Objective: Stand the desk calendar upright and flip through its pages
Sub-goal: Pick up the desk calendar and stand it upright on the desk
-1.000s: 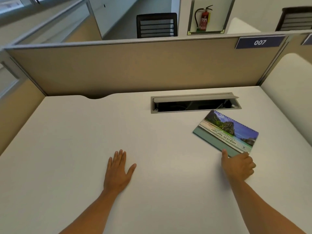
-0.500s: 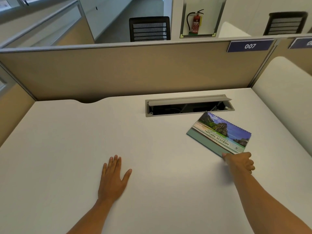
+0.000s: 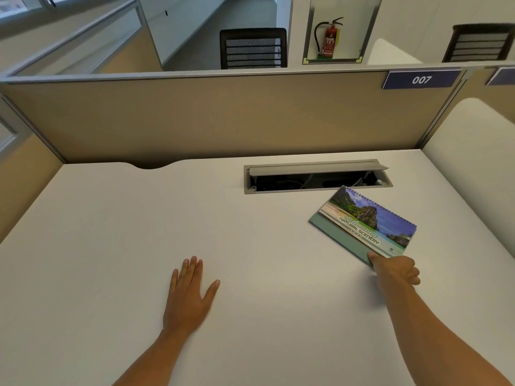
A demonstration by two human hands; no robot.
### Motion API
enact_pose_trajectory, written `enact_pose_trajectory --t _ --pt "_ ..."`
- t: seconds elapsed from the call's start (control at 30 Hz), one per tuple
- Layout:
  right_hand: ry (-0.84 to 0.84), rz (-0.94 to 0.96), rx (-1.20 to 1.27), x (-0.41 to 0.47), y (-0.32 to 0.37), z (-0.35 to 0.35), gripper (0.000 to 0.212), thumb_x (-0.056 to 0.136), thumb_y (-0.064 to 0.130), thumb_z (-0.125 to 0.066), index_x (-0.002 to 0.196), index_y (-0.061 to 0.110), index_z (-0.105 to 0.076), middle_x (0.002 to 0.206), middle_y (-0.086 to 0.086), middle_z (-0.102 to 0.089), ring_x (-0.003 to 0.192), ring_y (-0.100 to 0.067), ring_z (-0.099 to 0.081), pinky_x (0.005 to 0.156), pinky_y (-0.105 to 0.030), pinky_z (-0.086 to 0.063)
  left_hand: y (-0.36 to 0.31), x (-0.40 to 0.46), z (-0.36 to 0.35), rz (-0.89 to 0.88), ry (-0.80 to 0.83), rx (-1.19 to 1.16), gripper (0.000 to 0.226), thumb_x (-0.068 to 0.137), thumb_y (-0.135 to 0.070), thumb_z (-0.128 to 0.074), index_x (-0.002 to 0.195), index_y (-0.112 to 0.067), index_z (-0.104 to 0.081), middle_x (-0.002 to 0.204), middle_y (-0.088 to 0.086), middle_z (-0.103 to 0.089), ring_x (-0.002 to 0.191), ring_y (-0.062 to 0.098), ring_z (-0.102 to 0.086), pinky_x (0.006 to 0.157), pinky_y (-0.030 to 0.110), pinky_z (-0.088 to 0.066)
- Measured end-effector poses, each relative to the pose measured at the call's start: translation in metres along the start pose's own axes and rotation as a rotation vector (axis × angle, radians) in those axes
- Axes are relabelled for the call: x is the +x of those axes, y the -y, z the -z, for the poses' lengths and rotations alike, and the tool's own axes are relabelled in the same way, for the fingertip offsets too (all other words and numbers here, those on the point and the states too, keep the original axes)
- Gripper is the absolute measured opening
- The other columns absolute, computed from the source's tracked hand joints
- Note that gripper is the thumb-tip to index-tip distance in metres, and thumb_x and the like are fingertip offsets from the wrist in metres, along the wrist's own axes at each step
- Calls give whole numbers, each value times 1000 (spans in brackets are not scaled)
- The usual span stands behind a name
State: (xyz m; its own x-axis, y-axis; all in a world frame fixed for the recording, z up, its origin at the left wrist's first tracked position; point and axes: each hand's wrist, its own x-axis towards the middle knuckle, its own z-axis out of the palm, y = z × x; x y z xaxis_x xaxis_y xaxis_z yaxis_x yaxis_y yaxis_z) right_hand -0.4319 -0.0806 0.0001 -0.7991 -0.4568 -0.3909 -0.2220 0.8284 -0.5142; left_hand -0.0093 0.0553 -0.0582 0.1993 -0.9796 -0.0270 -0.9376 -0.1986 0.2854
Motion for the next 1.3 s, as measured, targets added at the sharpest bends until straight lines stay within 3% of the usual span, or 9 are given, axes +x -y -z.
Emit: enact_pose_trajectory --t 0.2,0.47,0.53,0.63,0.73,0.83,1.0,1.13,1.3 --pt "47 -70 5 1 12 0 83 64 39 -86 123 -3 -46 127 -22 -51 119 -38 -46 96 -46 -40 0 1 -1 3 -7 6 83 87 -69 -15 150 -15 -15 160 -3 -10 146 8 3 119 34 3" --pt "180 -49 -5 12 17 5 58 70 36 -80 107 1 -52 120 -20 -54 113 -37 -48 91 -44 -44 0 1 0 -7 -24 2 84 87 -70 -15 149 -14 -17 159 -2 -12 146 8 0 120 34 2" --pt "228 -16 41 20 14 2 61 68 35 -82 110 -1 -56 112 -18 -61 104 -37 -56 92 -44 -48 0 1 0 -5 -20 -1 84 87 -70 -15 150 -15 -17 159 -2 -12 146 8 1 119 34 3" --pt "255 101 153 15 8 1 47 74 25 -82 103 -5 -62 97 -17 -64 85 -35 -61 78 -40 -52 1 1 -1 -7 -21 -5 84 86 -70 -14 149 -14 -18 159 -1 -13 146 9 0 120 35 1" --pt "210 220 152 -1 -9 1 26 76 24 -78 87 3 -66 94 -18 -69 89 -39 -65 82 -43 -54 1 1 -2 -15 -27 -21 84 86 -70 -15 149 -14 -21 159 -1 -15 146 10 -2 120 35 1" --pt "199 341 212 -21 -27 2 21 80 21 -75 84 7 -60 90 -15 -66 85 -35 -60 78 -43 -50 1 1 0 -31 -46 -53 83 86 -69 -18 146 -14 -30 157 -1 -23 146 10 -7 119 34 0" --pt "257 593 249 -49 -40 4 10 86 14 -70 92 14 -63 91 -9 -67 78 -28 -65 69 -37 -51 -11 8 2 -44 -90 -227 67 85 -64 -36 133 -20 -51 149 -3 -39 143 10 -21 118 30 -8" --pt "293 711 191 -63 -42 -7 13 86 13 -69 90 22 -62 83 11 -67 72 -16 -68 72 -44 -57 -42 22 15 13 -42 -539 56 86 -34 -64 137 -22 -45 146 -7 -40 139 14 -31 111 23 -17" --pt "320 863 119 -80 -26 -19 23 89 6 -64 97 25 -57 93 11 -62 79 -17 -62 75 -37 -54 -66 52 37 69 75 -806 72 83 -22 -71 144 -22 -33 149 -1 -37 134 17 -38 106 28 -31"
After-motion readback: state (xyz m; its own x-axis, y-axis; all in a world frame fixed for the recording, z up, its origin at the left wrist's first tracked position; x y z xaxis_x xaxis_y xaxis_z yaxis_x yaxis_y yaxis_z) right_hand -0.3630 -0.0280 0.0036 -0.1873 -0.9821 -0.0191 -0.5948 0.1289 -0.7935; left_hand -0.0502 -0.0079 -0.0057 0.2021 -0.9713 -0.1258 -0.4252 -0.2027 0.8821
